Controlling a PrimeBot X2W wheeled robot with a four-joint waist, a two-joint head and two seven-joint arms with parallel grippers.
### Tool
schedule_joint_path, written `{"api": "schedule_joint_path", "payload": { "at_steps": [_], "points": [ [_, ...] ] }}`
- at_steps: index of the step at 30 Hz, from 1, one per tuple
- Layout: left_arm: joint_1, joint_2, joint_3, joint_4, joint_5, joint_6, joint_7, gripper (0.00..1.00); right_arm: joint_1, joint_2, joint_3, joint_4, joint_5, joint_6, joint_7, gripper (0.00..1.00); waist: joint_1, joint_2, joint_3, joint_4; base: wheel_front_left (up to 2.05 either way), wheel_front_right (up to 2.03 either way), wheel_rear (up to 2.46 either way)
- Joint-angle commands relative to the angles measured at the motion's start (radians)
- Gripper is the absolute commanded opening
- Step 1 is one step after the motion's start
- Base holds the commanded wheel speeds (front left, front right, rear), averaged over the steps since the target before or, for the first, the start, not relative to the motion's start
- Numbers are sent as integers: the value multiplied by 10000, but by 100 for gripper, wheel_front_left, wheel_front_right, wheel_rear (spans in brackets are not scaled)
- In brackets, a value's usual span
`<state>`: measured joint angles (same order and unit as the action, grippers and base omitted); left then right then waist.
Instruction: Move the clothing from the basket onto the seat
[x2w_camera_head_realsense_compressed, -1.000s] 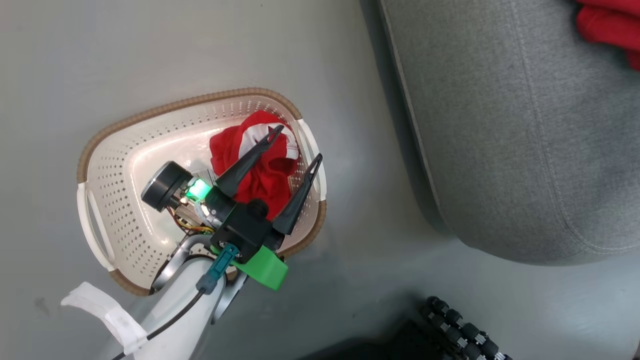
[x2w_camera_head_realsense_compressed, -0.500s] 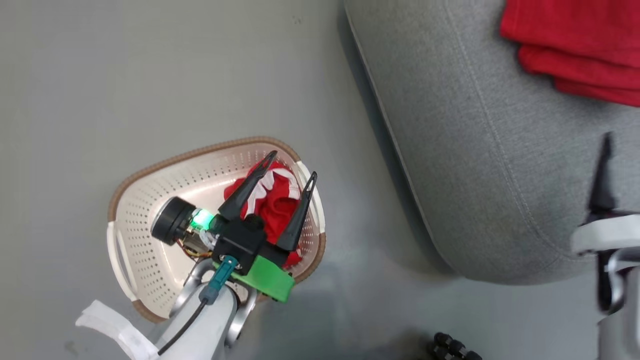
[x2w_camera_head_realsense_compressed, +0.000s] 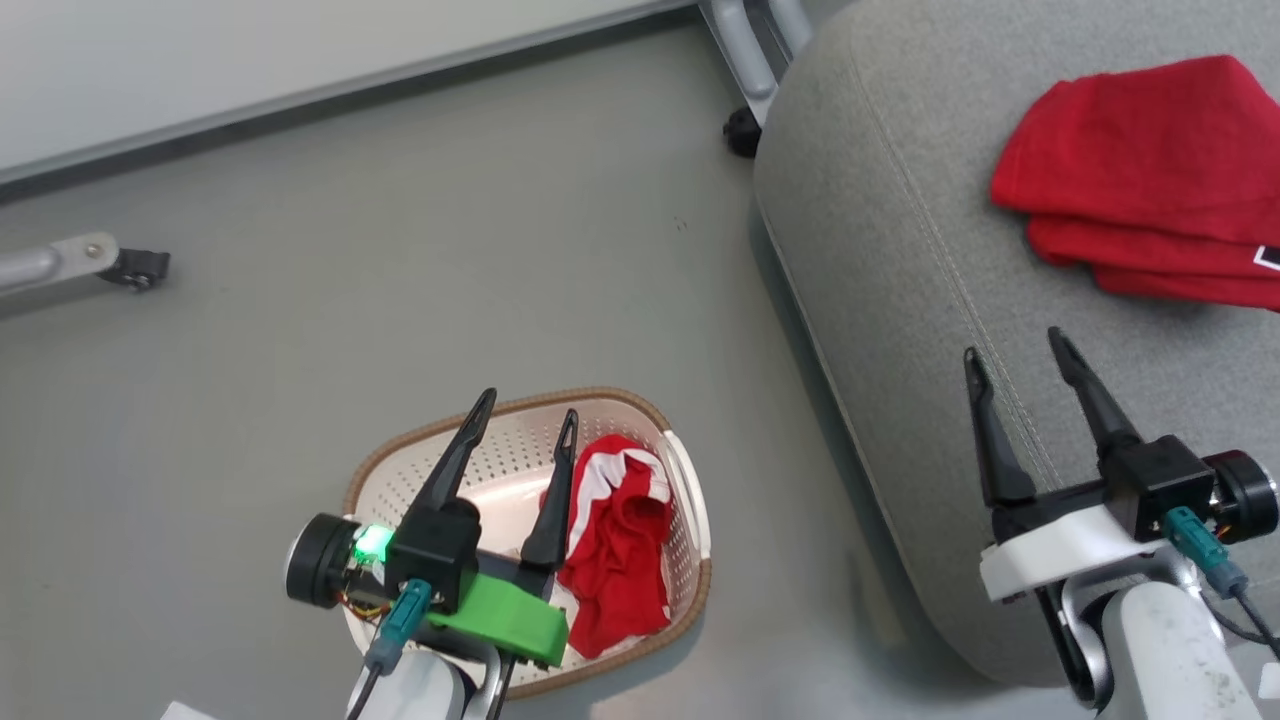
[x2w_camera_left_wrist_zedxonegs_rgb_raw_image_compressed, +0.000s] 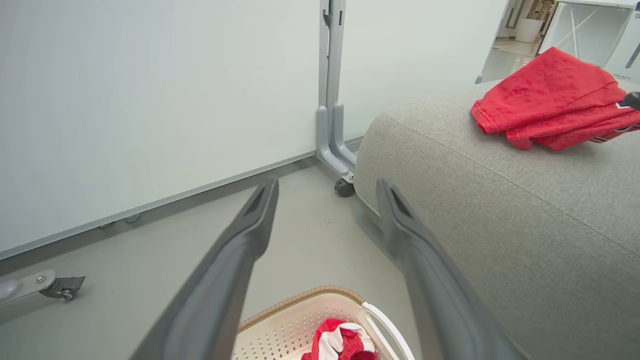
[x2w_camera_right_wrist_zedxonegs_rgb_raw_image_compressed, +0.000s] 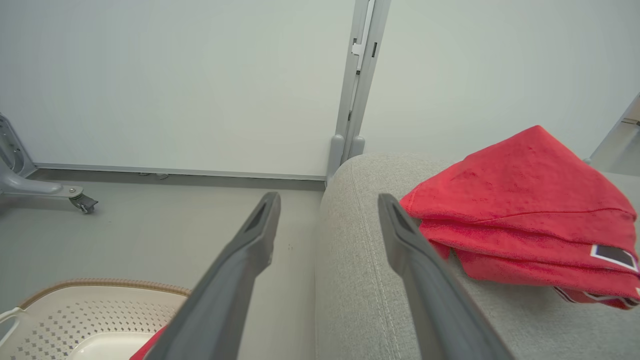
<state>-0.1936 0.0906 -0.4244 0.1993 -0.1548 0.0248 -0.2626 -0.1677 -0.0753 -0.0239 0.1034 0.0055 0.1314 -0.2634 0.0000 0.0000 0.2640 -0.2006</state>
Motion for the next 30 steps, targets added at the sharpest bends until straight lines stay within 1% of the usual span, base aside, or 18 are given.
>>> {"api": "schedule_joint_path", "payload": {
  "at_steps": [1, 4, 7, 13, 17, 22, 30],
  "points": [
    [379, -63, 149, -52, 103, 101, -33, 100, 294, -83, 192, -38, 65, -14, -20, 100, 0, 0, -1414, 1089, 0, 0, 0],
    [839, -150, 541, -162, 138, 237, -33, 100, 525, -122, 636, -157, 188, -14, -20, 100, 0, 0, -1905, 1349, 0, 0, 0],
    [1278, -221, 913, -323, 191, 405, -33, 100, 797, -141, 870, -286, 314, -14, -20, 100, 0, 0, -2311, 1543, 0, 0, 0],
    [2035, -312, 1722, -878, 285, 724, -34, 100, 1247, -67, 1145, -510, 559, -14, -20, 100, 0, 0, -2844, 1702, 0, 0, 0],
    [2509, -359, 2086, -1437, 328, 672, -23, 100, 1518, -28, 1183, -523, 785, -14, -21, 100, 0, 0, -3135, 1639, 0, 0, 0],
    [3099, -385, 2288, -2023, 536, 483, -21, 100, 2020, 53, 1171, -536, 948, -14, -20, 100, 0, 0, -3400, 1486, 0, 0, 0],
    [3644, -402, 2472, -2056, 345, 645, -21, 100, 2211, 111, 1213, -351, 1129, -14, -20, 100, 0, 0, -3515, 1249, 0, 0, 0]
  ]
}}
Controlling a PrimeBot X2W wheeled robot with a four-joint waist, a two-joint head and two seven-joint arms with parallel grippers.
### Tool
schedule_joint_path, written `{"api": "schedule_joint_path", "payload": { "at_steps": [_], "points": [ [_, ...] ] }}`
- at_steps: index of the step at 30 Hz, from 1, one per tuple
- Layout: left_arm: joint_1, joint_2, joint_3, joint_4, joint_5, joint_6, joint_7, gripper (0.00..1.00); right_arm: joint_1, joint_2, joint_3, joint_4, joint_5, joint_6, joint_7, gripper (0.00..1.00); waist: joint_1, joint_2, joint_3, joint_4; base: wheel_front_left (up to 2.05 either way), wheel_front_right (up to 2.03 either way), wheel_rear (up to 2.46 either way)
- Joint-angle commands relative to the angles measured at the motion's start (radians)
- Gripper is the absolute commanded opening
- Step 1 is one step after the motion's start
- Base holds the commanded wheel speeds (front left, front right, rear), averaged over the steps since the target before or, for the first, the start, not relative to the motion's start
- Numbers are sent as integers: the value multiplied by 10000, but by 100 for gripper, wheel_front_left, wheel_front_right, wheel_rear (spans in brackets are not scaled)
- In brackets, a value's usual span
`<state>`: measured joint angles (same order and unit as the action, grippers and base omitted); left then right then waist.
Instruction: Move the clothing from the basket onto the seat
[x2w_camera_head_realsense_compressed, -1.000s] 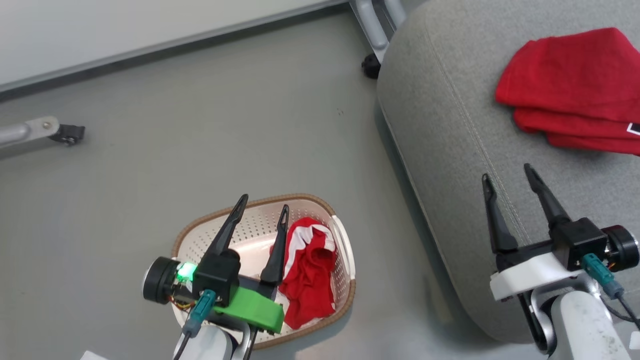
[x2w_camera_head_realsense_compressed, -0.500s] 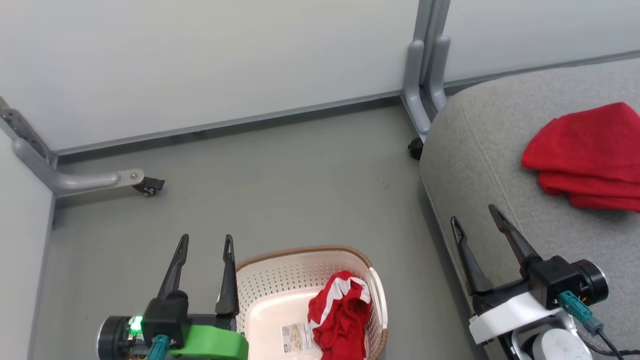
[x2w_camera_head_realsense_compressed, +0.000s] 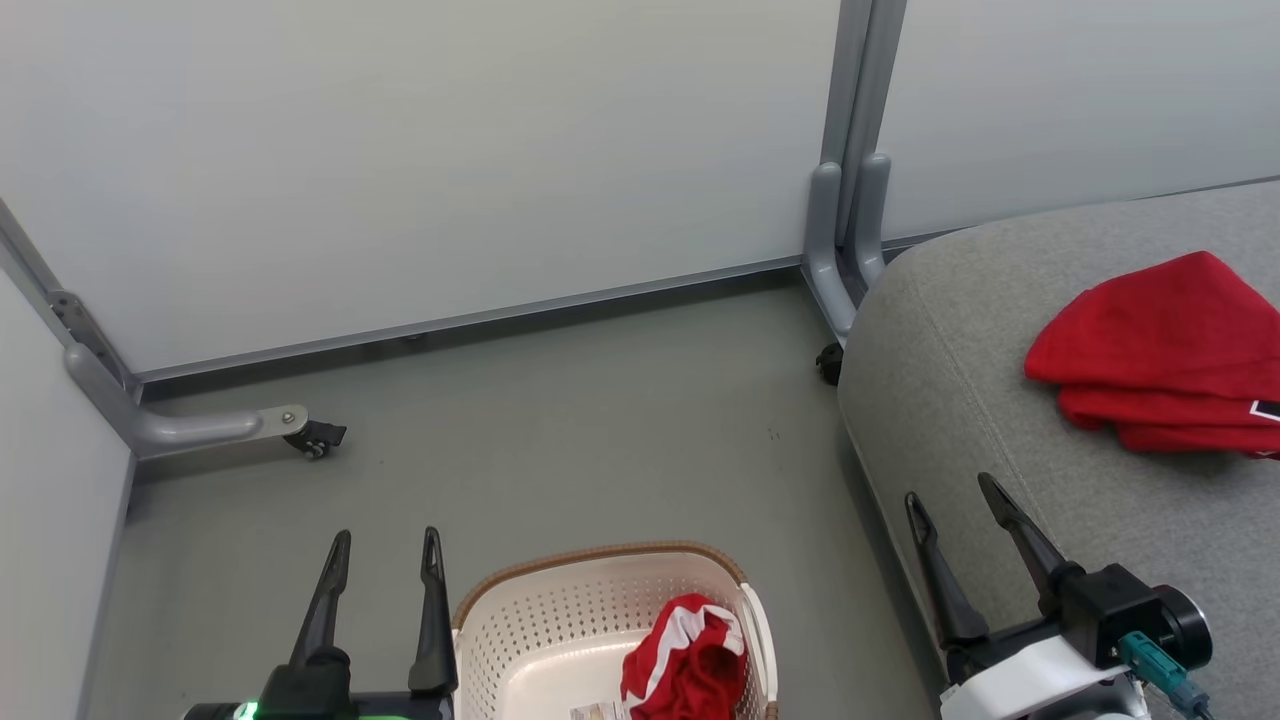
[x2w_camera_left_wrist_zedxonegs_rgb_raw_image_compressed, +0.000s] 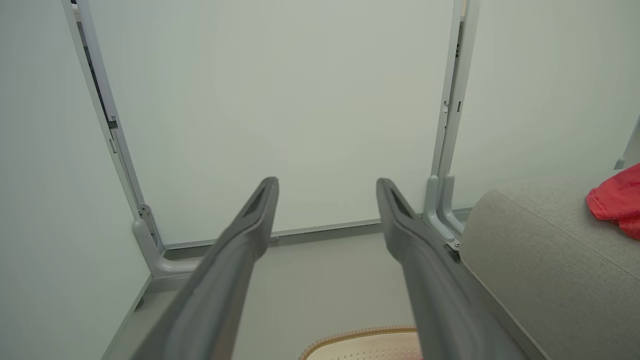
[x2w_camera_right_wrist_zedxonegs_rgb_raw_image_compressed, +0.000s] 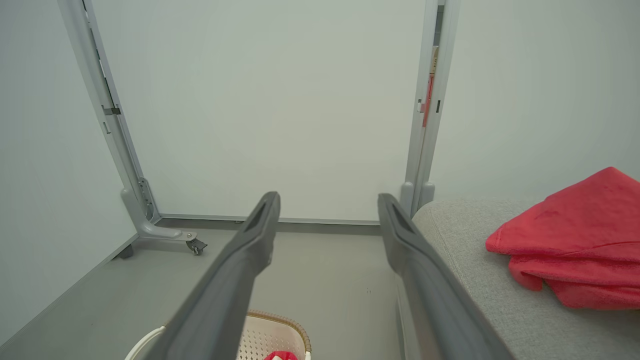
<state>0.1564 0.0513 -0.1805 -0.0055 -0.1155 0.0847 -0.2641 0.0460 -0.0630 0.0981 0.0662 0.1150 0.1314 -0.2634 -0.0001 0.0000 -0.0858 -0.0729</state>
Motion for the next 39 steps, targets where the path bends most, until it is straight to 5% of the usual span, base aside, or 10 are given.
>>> {"api": "schedule_joint_path", "payload": {
  "at_steps": [1, 27, 39],
  "points": [
    [146, -9, 27, 4, -50, 44, -6, 100, 53, -4, 0, 32, 42, -14, -20, 100, 1, 0, -19, -39, 0, 0, 0],
    [71, -9, -122, 187, -113, 106, -6, 100, -76, 69, 56, 120, 80, -14, -20, 100, 1, 0, -26, -145, 0, 0, 0],
    [-411, -6, -226, 344, 169, -234, -6, 100, -346, 47, -50, -158, -14, -14, -20, 100, 1, 0, 1299, -301, 0, 0, 0]
  ]
}}
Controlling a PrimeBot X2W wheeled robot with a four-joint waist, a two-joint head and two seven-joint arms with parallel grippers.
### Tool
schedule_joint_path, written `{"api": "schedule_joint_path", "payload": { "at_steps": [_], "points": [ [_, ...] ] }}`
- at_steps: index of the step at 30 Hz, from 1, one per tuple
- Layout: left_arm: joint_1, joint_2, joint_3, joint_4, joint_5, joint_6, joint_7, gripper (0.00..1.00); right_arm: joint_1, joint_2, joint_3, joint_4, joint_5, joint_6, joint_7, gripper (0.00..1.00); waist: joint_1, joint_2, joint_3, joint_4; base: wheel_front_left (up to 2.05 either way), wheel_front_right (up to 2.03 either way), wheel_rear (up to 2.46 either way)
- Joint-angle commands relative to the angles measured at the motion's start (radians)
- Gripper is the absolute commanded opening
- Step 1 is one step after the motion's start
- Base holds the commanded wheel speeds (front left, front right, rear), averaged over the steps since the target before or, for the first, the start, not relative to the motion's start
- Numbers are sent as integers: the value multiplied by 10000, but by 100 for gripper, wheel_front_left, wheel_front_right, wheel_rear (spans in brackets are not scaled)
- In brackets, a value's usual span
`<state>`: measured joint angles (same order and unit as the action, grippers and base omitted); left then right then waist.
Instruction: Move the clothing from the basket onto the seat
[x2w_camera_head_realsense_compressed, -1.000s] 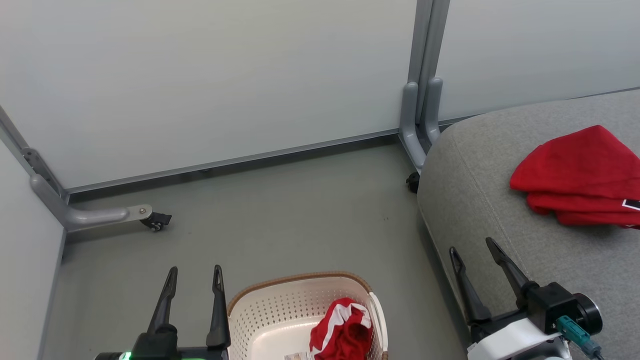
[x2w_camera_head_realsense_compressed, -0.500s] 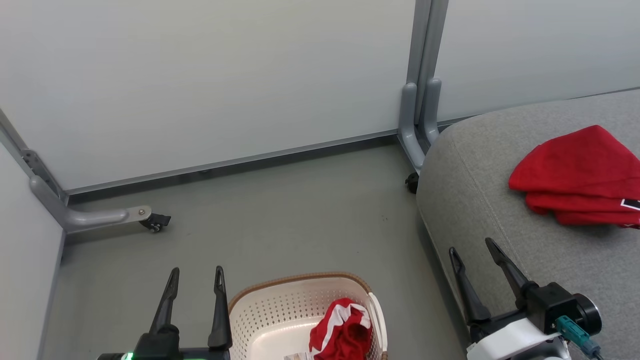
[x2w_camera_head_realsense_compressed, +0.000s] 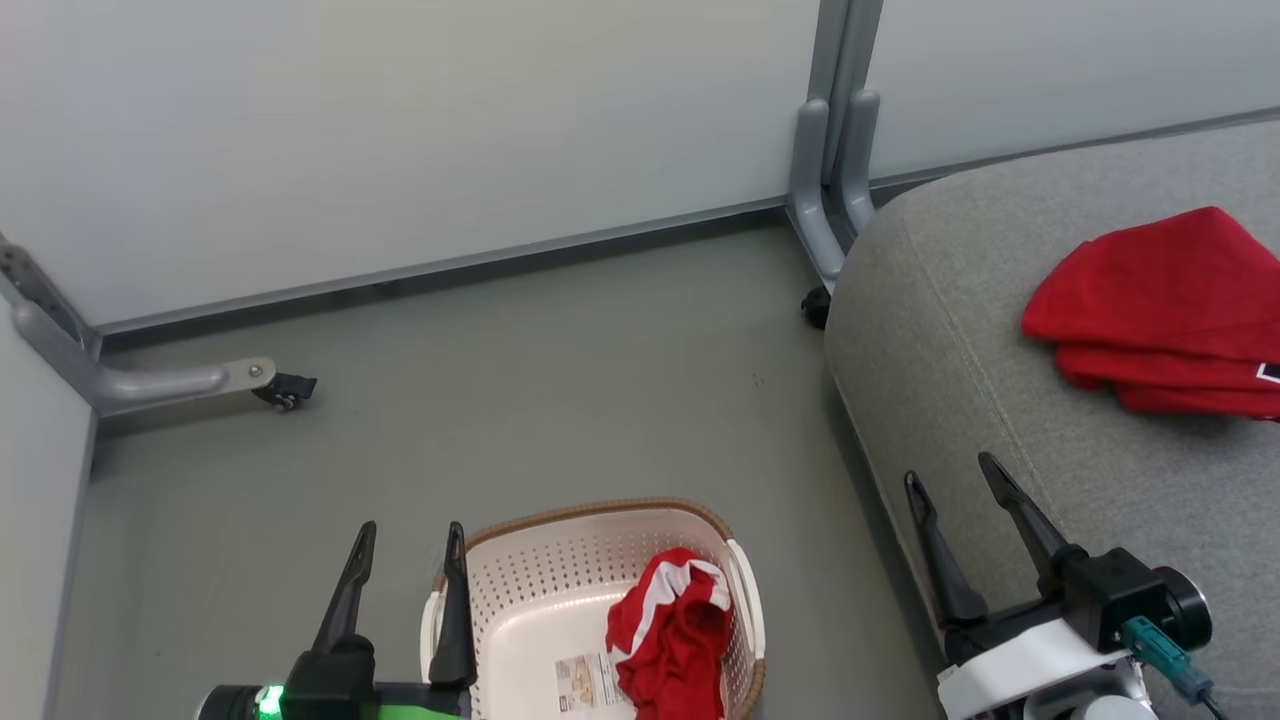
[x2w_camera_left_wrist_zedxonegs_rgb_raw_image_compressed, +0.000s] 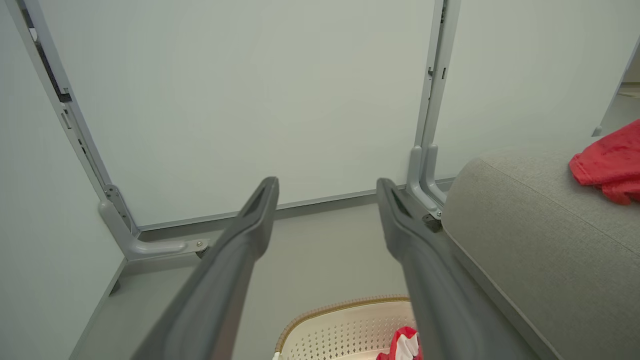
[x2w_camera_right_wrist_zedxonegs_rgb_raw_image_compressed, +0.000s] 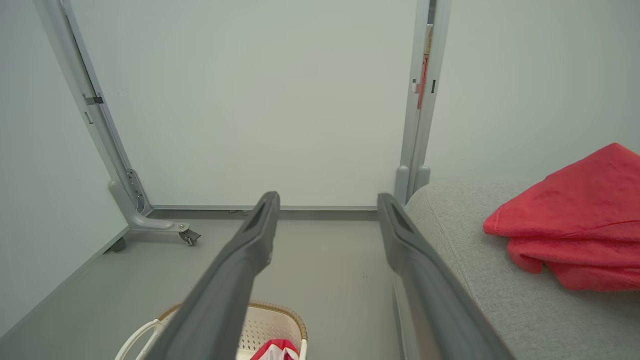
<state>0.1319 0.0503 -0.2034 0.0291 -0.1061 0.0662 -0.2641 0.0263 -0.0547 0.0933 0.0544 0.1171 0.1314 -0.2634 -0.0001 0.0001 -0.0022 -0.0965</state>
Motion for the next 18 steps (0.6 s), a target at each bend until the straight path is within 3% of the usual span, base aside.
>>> {"api": "schedule_joint_path", "payload": {
  "at_steps": [1, 10, 18],
  "points": [
    [-290, 3, -12, 9, 106, -84, -6, 100, -243, -38, -2, -90, -52, -14, -20, 100, 1, -1, 688, -69, 0, 0, 0],
    [-1665, 11, -435, 659, 447, -612, -6, 100, -1181, -125, -128, -393, -164, -14, -20, 100, 1, -1, 2473, -100, 0, 0, 0],
    [-3227, 22, -1317, 2209, 965, -1328, -7, 100, -1699, -302, -371, -750, -301, -14, -20, 100, 1, -1, 3659, -114, 0, 0, 0]
  ]
}}
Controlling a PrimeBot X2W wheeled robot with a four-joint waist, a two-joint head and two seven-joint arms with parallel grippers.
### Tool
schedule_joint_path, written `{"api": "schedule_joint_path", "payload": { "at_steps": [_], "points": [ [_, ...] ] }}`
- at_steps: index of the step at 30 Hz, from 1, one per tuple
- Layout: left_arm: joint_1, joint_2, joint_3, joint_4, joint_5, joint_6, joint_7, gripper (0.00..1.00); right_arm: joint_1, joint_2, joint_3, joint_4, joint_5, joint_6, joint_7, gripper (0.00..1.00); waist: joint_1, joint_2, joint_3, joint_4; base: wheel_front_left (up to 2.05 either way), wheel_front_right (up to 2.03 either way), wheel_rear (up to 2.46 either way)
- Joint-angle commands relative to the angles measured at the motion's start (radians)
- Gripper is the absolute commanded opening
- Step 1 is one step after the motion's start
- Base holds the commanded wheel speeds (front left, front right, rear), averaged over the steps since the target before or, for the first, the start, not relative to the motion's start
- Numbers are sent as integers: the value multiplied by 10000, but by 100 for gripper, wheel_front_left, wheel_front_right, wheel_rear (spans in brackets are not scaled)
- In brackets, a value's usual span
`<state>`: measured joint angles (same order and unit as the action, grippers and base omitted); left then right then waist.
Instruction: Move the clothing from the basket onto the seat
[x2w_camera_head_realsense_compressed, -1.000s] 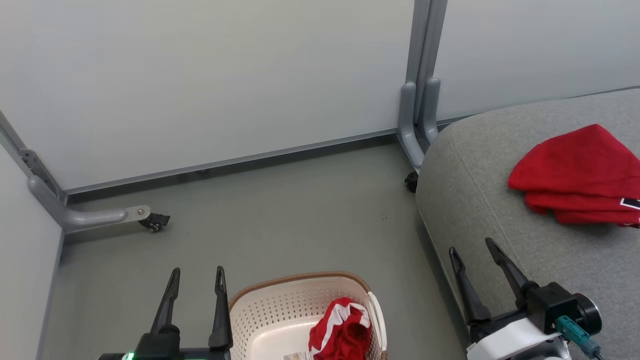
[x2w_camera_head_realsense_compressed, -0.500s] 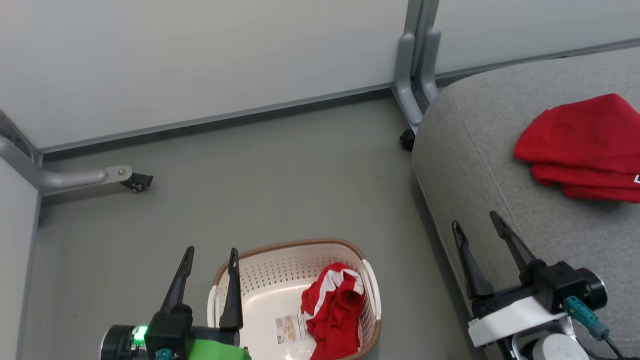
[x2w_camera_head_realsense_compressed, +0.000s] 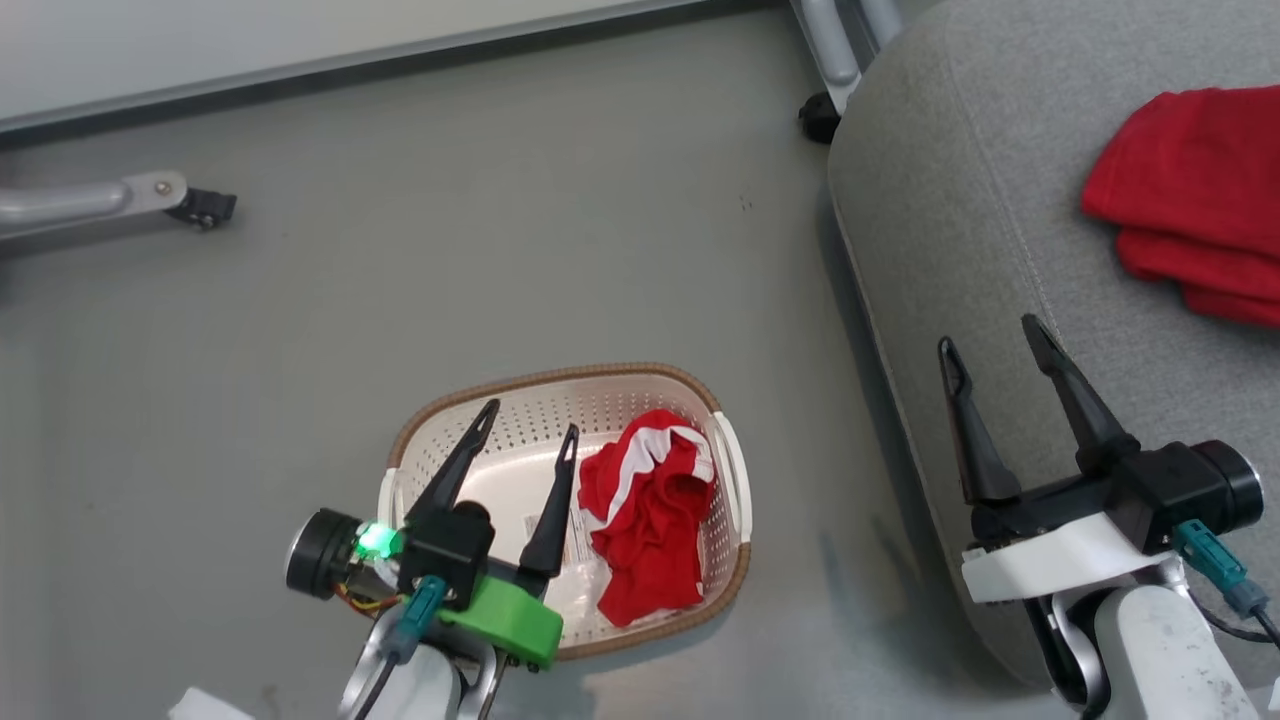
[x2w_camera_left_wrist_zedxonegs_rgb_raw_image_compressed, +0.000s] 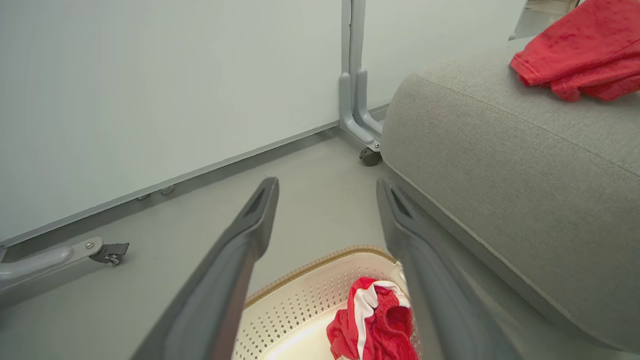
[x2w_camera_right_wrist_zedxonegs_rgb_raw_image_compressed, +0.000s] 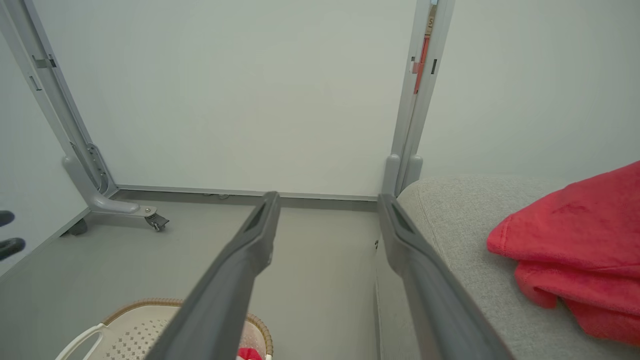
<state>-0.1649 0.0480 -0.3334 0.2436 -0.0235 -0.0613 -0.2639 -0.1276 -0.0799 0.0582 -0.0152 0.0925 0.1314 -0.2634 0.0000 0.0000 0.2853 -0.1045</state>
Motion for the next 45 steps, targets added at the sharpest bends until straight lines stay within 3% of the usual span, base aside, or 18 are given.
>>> {"api": "schedule_joint_path", "payload": {
  "at_steps": [1, 11, 24, 34, 45],
  "points": [
    [-500, 43, -121, 274, 144, -109, -9, 100, -233, -76, -31, -94, -68, -14, -20, 100, 0, 0, 935, -40, 0, 0, 0],
    [-3192, 157, -1438, 3350, 674, -592, -9, 100, -1087, -65, -202, -450, -177, -14, -20, 100, 0, 0, 3089, -168, 0, 0, 0],
    [-6125, 65, -3517, 7517, 143, -694, -9, 100, -1984, 227, -96, -939, -292, -14, -20, 100, 0, 0, 4979, -488, 0, 0, 0],
    [-7429, 54, -4718, 8445, -831, -698, 17, 100, -2477, 291, -229, -1374, -323, -14, -21, 100, 0, 0, 6057, -511, 0, 0, 0],
    [-8498, 48, -5016, 9208, -1555, -328, 107, 100, -2803, 288, 10, -2129, -414, -14, -19, 100, 0, 0, 6983, -668, 0, 0, 0]
  ]
}}
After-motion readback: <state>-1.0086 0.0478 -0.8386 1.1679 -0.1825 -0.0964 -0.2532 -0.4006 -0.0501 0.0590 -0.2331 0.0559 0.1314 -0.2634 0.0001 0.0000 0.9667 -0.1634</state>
